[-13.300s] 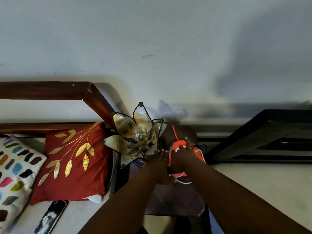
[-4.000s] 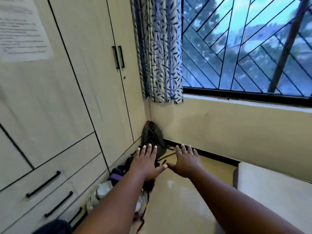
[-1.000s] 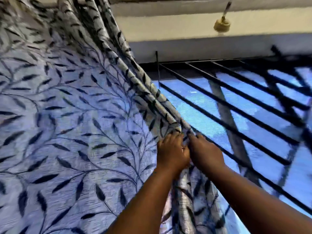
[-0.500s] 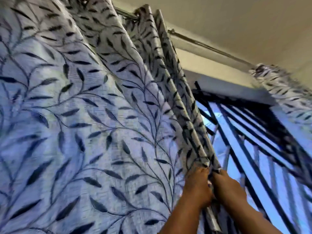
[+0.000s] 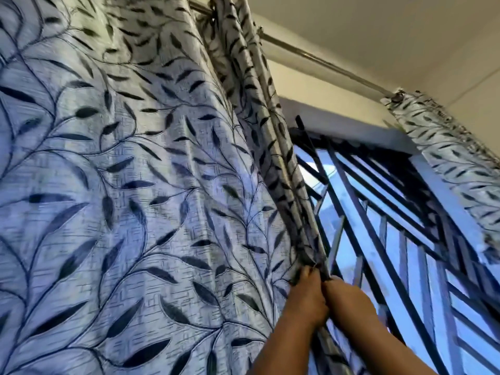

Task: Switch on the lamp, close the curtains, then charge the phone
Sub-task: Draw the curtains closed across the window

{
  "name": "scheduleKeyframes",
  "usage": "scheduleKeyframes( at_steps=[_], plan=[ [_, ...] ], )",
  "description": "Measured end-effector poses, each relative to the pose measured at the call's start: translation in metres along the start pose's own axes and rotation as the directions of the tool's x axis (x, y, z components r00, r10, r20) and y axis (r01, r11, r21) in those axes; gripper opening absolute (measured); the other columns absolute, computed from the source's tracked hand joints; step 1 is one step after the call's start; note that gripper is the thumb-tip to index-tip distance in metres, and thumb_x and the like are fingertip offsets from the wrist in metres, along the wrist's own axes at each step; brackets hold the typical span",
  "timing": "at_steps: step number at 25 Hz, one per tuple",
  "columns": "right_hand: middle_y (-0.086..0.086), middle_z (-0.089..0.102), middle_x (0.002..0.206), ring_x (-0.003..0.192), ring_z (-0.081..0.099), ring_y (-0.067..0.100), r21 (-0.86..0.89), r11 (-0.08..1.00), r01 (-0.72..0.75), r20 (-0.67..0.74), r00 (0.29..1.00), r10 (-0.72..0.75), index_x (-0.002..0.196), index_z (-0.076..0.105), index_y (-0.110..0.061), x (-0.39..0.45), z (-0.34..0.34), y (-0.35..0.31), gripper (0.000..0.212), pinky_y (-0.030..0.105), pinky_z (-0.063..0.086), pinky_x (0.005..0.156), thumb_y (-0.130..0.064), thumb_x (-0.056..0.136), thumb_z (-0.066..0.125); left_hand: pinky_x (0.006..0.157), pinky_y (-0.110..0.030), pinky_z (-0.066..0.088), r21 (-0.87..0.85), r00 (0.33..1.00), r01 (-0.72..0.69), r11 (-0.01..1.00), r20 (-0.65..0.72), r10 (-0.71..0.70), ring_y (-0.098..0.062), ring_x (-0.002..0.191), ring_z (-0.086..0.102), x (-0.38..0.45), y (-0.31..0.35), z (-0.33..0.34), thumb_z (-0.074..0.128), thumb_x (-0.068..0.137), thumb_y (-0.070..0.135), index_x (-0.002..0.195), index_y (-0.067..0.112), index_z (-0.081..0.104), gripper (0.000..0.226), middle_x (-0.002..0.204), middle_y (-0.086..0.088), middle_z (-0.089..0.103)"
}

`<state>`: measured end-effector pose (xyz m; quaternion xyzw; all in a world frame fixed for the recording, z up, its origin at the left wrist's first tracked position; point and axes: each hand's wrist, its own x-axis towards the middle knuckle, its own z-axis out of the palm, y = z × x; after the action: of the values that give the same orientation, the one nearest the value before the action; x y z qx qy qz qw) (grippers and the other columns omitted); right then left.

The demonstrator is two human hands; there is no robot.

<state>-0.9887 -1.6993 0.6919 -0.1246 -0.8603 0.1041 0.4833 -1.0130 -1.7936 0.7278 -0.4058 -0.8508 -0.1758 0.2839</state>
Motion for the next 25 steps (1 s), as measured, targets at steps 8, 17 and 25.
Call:
scheduleKeyframes(
  at_steps=[8,17,25],
  plan=[
    [0.013,0.024,0.156,0.141,0.023,0.037,0.476,0.853,-0.214,-0.043,0.963,0.265,0.141,0.042,-0.03,-0.031,-0.035,-0.081,0.044,0.05,0.031,0.108,-0.028,0.097,0.041,0.068,-0.021,0.045,-0.142,0.974,-0.051,0.989,-0.224,0.018,-0.021,0.092,0.063,-0.088,0.02,-0.098,0.052,0.085,0.021,0.103,0.006,0.068,0.028,0.105,-0.018,0.067],
    [0.008,0.043,0.148,0.136,0.038,0.027,0.815,0.498,0.296,-0.398,0.911,0.108,0.142,0.04,-0.02,-0.117,-0.166,-0.267,0.084,0.045,0.028,0.11,-0.068,0.073,0.037,0.105,-0.042,0.031,0.4,0.361,0.158,0.903,-0.875,0.324,-0.031,0.129,0.045,-0.23,0.035,-0.295,0.056,0.078,0.03,0.127,0.016,0.058,0.051,0.138,-0.009,0.054],
    [0.013,0.053,0.127,0.099,0.056,0.035,0.821,0.567,-0.069,-0.02,0.989,0.148,0.137,0.032,-0.018,-0.161,-0.185,-0.33,0.057,0.038,0.043,0.071,-0.035,0.088,0.056,0.098,-0.049,0.037,0.022,0.465,0.66,0.751,-0.798,-0.385,-0.037,0.129,0.04,-0.366,-0.028,-0.346,0.063,0.079,0.052,0.151,0.018,0.006,0.098,0.153,-0.014,0.029]
  ],
)
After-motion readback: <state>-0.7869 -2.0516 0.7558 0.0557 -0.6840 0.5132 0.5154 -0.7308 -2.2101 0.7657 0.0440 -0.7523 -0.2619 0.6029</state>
